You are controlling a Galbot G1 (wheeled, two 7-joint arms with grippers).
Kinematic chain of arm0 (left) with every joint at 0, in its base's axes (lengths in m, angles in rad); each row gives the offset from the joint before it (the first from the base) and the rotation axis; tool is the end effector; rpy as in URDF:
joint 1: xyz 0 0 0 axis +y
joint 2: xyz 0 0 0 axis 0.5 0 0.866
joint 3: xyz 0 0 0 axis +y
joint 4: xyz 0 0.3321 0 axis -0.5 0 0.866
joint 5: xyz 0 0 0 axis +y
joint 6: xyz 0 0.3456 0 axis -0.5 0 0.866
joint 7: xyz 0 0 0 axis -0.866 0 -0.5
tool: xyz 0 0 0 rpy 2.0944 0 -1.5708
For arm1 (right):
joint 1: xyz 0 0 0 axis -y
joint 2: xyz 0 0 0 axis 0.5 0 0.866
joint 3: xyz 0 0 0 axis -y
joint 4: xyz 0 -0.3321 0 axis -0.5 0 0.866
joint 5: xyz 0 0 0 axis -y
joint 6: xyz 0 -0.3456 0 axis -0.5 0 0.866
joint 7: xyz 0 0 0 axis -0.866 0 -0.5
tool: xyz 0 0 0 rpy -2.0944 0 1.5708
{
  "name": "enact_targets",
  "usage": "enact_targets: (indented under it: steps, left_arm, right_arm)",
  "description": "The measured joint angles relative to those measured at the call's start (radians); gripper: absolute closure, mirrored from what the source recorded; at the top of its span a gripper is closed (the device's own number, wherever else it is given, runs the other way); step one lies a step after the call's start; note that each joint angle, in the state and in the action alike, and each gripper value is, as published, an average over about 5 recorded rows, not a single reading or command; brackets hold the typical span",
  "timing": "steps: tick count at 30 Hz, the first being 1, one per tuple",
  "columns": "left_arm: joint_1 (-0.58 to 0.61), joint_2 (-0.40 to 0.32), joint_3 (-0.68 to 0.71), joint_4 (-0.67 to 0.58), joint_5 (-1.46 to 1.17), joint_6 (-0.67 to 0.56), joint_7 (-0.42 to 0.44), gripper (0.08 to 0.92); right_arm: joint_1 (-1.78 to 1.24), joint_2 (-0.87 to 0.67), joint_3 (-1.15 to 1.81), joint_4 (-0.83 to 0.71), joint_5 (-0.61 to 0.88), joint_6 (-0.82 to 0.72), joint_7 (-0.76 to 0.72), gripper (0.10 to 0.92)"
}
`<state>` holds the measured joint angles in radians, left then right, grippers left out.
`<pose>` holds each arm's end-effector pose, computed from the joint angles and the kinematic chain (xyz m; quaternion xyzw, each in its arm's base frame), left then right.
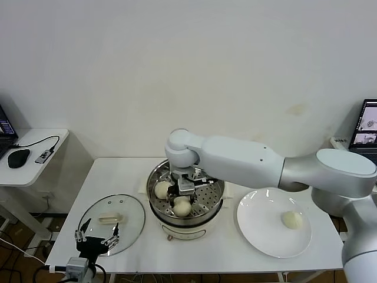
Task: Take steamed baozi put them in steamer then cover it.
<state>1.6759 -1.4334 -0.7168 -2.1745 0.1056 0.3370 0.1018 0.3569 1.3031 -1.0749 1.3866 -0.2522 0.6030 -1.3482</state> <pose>0.1511 0.0727 -0.2670 0.0161 -0.9725 -0.1458 0.1807 0.4631 0.2229 -0.0875 -0.6954 -0.0306 -0.7124 0.0889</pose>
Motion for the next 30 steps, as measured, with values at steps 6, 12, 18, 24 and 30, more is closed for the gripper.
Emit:
enact_targets:
  steps: [6,12,18,24,30]
  left_arm:
    - [0.008,0.007,-0.007,-0.005,-0.005,0.001,0.002,0.177]
    - [0.007,0.022,-0.016,-0.004,-0.017,0.006,0.006,0.177]
    - [-0.003,0.034,-0.011,0.005,-0.028,0.012,0.010,0.177]
    - [-0.001,0.047,-0.011,0.010,-0.038,0.012,0.011,0.177]
    - [-0.001,0.051,-0.023,0.005,-0.056,0.018,0.013,0.177]
  right_arm:
    - [0.035,-0.048,0.032,0.030,0.032,-0.046,0.008,0.207]
    - [0.099,-0.165,0.043,0.080,0.136,-0.178,0.017,0.202]
    - [0.156,-0.334,0.036,0.135,0.271,-0.433,0.016,0.203]
    - [0.165,-0.499,0.039,0.138,0.355,-0.685,0.012,0.203]
    - [0.116,-0.626,0.071,0.122,0.345,-0.837,0.005,0.203]
